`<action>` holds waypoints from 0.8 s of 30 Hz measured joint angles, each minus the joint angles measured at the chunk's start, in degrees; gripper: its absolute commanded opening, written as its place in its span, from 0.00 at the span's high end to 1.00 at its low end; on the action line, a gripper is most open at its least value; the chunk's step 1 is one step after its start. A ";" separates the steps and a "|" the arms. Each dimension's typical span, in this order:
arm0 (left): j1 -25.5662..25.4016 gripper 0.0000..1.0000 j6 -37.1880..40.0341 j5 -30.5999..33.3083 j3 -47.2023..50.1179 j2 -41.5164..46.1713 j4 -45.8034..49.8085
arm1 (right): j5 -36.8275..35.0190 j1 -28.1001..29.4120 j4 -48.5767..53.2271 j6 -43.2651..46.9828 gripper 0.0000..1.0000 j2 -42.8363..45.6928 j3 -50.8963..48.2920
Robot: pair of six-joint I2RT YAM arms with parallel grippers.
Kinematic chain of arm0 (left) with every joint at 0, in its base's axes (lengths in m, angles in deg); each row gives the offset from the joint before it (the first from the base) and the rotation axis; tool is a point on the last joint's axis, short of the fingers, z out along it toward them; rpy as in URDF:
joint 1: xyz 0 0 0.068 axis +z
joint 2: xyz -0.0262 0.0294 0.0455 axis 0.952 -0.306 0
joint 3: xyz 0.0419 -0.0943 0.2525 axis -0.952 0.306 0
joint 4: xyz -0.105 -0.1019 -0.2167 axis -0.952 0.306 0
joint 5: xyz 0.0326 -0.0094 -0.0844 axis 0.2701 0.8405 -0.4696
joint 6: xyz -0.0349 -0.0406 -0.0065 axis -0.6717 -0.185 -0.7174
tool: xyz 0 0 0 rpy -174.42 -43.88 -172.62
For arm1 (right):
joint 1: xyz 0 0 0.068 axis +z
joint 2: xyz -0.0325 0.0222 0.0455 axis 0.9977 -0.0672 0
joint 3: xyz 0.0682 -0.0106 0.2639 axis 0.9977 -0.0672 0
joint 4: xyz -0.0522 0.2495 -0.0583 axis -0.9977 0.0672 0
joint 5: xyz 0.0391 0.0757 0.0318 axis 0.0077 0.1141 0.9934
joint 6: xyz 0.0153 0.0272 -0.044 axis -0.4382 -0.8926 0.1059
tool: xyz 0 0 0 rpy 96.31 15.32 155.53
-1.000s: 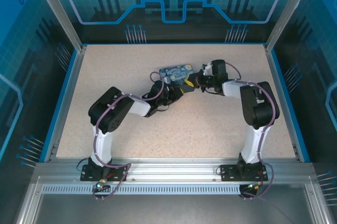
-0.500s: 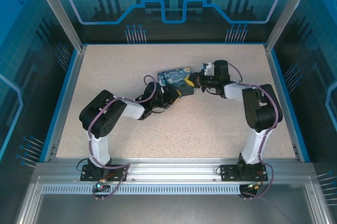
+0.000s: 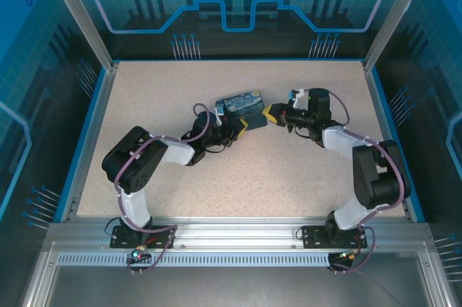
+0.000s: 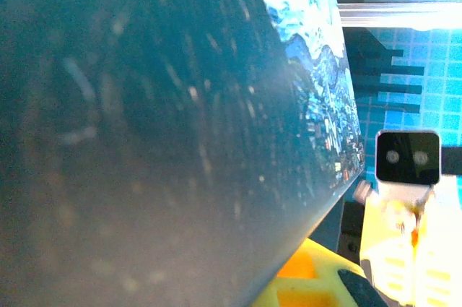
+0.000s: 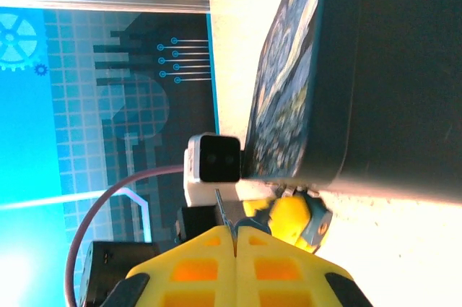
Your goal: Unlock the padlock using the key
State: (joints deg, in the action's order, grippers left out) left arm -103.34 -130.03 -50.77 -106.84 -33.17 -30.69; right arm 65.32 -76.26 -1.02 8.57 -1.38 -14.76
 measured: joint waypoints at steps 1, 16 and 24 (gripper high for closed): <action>0.00 1.00 -0.04 0.00 -0.33 0.00 0.17 | 0.07 0.00 0.52 0.17 1.00 1.14 -0.63; 0.96 1.00 -4.48 -0.94 -7.93 -1.25 1.07 | 0.85 0.22 6.12 2.54 1.00 10.82 -9.70; 1.01 1.00 -5.64 -2.01 -9.90 -2.40 1.31 | 0.85 0.24 1.60 0.74 1.00 6.78 -9.97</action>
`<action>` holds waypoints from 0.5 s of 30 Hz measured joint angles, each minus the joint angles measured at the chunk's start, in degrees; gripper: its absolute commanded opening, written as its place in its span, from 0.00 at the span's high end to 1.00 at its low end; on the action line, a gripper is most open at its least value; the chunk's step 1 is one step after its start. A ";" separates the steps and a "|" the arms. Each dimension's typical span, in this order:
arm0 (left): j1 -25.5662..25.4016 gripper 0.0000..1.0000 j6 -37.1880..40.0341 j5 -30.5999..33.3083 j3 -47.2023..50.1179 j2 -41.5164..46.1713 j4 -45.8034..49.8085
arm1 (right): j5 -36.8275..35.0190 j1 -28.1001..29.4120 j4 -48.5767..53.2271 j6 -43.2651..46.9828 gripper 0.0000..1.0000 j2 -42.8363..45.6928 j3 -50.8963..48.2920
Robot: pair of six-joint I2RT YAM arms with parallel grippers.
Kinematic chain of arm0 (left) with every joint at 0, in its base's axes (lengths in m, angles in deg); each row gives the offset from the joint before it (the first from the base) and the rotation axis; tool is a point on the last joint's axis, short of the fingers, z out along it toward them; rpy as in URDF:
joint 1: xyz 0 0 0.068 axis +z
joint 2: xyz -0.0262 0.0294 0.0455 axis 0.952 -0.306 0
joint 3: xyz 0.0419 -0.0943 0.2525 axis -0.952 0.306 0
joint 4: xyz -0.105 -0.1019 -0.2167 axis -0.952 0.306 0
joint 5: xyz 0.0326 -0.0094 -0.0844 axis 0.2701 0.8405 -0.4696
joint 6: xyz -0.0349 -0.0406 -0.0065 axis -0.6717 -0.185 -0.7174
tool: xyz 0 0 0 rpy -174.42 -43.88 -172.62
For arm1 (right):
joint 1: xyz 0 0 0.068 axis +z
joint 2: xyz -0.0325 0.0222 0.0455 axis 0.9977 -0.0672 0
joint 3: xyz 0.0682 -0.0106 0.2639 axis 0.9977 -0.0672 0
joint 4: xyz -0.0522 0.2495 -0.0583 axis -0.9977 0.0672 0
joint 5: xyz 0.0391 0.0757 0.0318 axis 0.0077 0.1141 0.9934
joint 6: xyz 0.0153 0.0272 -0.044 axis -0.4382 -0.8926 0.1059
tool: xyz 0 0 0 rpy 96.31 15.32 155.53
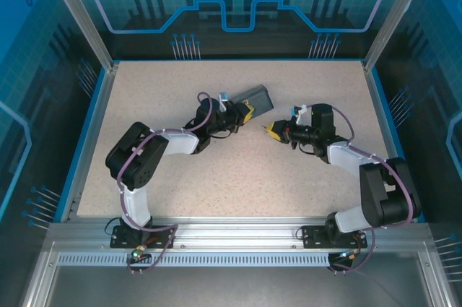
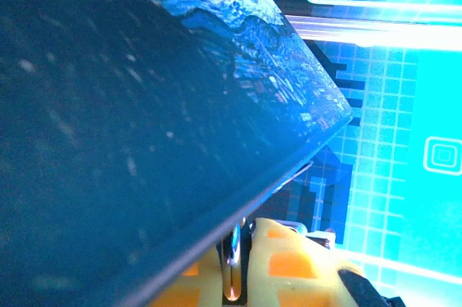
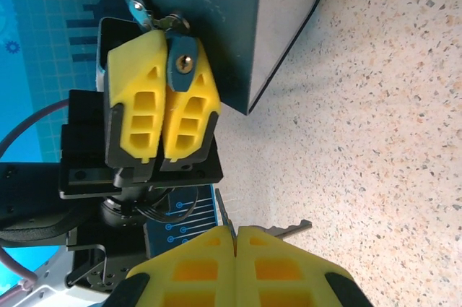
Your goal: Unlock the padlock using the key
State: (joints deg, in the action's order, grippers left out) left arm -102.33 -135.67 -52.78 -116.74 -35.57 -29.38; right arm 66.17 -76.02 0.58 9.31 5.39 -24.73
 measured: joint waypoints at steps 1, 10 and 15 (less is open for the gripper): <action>0.00 1.00 -0.02 -0.22 -0.11 -0.07 0.00 | 0.00 0.00 -0.48 -0.20 1.00 -0.42 0.00; 0.07 1.00 0.04 -3.17 -0.22 -0.22 -0.83 | 0.11 0.00 -7.15 -4.33 1.00 -3.91 0.00; 0.33 1.00 0.04 -5.40 -0.24 -1.42 -3.56 | 0.68 -0.02 -9.57 -5.84 1.00 -3.98 0.02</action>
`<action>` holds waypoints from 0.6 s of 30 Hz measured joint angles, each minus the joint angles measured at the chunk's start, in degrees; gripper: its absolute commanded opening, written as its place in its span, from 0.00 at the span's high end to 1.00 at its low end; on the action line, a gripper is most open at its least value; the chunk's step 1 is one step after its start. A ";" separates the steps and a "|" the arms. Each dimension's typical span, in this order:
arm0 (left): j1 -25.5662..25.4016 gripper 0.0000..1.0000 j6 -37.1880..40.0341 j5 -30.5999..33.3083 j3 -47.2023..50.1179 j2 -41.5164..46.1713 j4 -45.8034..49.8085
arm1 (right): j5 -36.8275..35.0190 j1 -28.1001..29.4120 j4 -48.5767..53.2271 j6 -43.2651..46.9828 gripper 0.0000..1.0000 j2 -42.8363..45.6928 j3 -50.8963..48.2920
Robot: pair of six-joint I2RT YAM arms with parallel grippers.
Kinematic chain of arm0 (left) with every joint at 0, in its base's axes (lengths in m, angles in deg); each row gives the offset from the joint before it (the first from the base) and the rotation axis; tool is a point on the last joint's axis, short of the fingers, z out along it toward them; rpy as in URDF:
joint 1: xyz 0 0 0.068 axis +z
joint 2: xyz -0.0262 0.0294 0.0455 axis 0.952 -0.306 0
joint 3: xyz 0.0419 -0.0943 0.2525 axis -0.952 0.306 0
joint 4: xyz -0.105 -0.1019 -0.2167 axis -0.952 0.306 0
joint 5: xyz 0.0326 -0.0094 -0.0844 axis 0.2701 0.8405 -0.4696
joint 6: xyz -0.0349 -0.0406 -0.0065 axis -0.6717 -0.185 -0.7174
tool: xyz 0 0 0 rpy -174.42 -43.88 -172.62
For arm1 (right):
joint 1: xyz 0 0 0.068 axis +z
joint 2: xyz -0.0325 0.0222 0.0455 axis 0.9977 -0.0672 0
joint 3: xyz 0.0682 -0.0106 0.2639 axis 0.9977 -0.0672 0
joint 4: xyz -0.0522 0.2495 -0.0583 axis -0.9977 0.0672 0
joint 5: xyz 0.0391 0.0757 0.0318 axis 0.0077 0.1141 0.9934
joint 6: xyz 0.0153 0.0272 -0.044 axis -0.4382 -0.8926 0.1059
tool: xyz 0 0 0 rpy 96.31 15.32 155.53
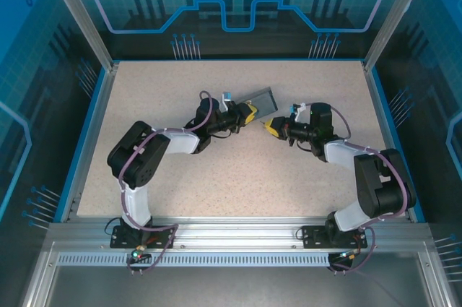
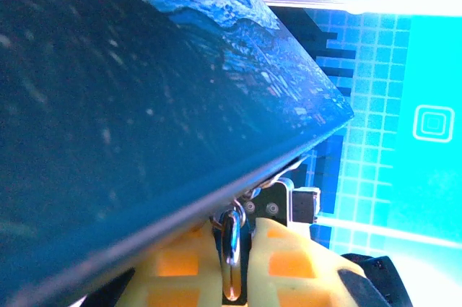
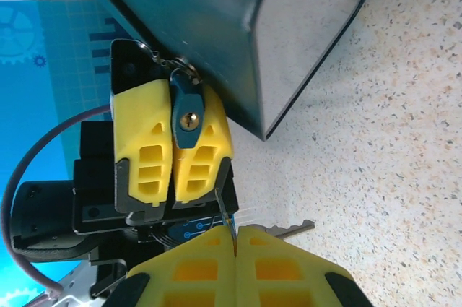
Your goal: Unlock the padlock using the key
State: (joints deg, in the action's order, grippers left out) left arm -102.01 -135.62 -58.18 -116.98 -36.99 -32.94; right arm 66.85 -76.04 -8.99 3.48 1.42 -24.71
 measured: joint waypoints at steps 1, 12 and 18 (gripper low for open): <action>0.04 1.00 -0.02 -0.20 0.00 -0.24 -0.50 | 0.11 0.00 -0.31 -0.35 1.00 0.00 -0.02; 0.44 1.00 -0.31 -1.60 0.00 -1.75 -3.61 | 0.59 -0.07 -2.12 -1.92 1.00 -0.04 -0.02; 0.48 1.00 -0.39 -1.86 -0.02 -2.25 -4.63 | 0.35 -0.22 -2.34 -2.54 1.00 -0.33 0.02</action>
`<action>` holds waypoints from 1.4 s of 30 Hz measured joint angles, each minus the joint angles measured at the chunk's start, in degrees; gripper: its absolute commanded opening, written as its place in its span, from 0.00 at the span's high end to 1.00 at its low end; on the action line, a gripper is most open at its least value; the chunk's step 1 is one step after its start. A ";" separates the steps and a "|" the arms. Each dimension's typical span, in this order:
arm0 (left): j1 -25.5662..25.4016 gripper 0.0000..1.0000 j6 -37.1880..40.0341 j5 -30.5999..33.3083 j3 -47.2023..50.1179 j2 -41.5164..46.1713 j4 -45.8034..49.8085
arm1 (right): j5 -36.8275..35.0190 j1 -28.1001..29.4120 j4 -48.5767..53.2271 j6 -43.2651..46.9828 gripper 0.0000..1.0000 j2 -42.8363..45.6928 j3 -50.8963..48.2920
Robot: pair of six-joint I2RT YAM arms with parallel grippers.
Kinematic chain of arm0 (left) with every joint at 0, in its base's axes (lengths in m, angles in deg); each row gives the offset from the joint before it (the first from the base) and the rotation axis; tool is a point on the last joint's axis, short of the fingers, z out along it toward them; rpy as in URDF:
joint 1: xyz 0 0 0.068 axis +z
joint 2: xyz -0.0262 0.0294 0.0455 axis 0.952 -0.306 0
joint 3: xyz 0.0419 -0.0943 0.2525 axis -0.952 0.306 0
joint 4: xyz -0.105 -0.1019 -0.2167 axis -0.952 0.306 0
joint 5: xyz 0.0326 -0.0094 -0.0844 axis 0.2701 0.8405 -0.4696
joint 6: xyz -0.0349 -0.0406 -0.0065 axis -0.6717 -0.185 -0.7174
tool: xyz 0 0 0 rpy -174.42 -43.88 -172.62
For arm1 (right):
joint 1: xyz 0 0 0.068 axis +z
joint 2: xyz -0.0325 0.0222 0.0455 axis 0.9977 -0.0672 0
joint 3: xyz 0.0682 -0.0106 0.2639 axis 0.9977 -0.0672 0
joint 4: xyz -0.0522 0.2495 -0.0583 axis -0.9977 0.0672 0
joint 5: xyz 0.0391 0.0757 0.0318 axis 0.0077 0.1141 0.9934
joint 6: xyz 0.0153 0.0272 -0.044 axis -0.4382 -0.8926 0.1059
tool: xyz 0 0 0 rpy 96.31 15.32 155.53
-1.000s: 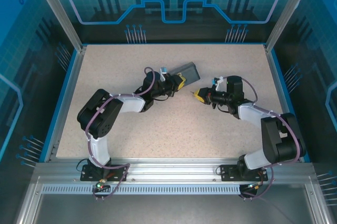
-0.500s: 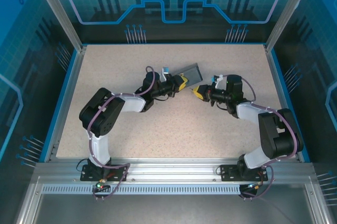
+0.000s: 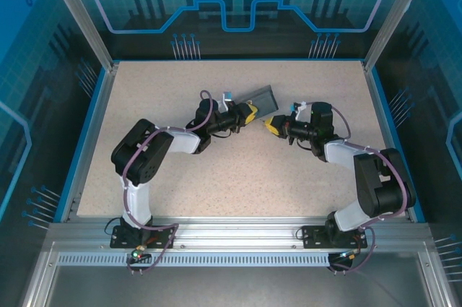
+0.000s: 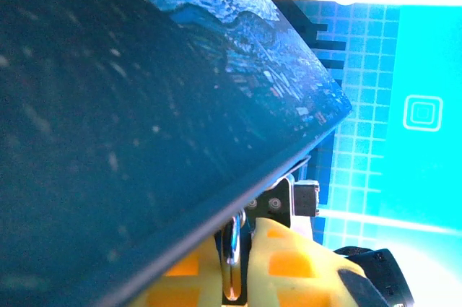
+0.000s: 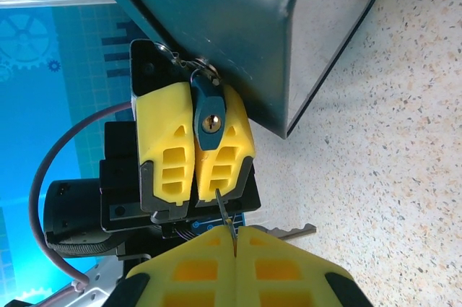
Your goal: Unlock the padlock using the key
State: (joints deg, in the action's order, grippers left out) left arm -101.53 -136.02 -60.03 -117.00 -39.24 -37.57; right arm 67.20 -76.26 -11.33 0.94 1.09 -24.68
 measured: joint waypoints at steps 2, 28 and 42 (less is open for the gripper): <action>0.00 1.00 -0.02 -0.09 -0.09 -0.20 -0.24 | -0.04 -0.09 -0.09 -0.24 1.00 -0.17 0.28; 0.00 1.00 -0.07 -0.15 -0.59 -0.28 -0.22 | -2.62 -0.20 -0.76 -1.49 1.00 -2.93 3.65; 0.00 1.00 -0.09 -0.13 -0.74 -0.31 -0.24 | -3.04 -0.09 -0.81 -1.95 1.00 -5.42 5.53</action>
State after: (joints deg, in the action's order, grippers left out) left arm -101.53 -136.11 -60.17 -117.75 -39.55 -37.81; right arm 64.16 -76.34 -12.14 -1.00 -4.33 -19.15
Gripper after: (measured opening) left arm 0.090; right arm 0.050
